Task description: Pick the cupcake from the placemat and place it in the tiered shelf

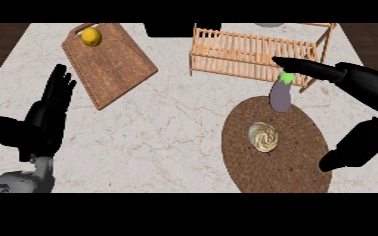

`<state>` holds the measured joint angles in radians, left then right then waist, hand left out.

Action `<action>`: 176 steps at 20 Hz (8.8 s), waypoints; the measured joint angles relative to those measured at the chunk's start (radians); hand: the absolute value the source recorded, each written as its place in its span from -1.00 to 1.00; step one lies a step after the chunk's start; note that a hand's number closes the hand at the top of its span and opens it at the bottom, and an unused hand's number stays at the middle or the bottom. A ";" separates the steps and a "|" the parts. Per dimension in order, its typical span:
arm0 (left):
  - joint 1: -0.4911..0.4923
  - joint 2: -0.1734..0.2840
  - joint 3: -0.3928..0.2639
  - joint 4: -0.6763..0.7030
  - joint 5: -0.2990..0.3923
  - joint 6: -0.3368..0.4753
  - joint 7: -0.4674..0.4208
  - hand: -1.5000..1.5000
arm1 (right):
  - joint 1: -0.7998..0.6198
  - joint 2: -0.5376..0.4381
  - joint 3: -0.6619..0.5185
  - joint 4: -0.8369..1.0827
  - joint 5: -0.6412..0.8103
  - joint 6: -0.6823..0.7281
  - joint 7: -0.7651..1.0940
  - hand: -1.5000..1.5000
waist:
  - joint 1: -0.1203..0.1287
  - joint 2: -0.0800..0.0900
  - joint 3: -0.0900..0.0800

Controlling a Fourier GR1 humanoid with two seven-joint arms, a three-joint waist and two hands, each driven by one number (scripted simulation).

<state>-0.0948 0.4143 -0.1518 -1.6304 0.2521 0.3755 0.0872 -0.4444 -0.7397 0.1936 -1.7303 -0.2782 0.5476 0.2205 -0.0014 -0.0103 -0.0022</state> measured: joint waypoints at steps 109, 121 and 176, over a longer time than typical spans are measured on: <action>0.039 -0.245 0.168 -0.064 -0.250 -0.194 0.069 0.00 | -0.273 0.731 0.085 -0.105 1.434 -0.441 0.925 1.00 | 0.004 0.007 0.001; 0.014 -0.241 0.191 -0.067 -0.246 -0.211 0.085 0.00 | -0.292 0.716 -0.145 0.167 1.442 -0.641 0.750 1.00 | 0.010 0.012 0.002; 0.043 -0.256 0.257 -0.075 -0.253 -0.266 0.077 0.00 | 0.105 0.441 -0.644 -0.313 0.776 -0.708 0.652 -1.00 | -0.016 0.005 0.002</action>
<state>-0.0518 0.1580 0.1053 -1.7057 -0.0013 0.1095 0.1645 -0.3390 -0.2989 -0.4501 -2.0435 0.4975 -0.1601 0.8720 -0.0171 -0.0054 0.0000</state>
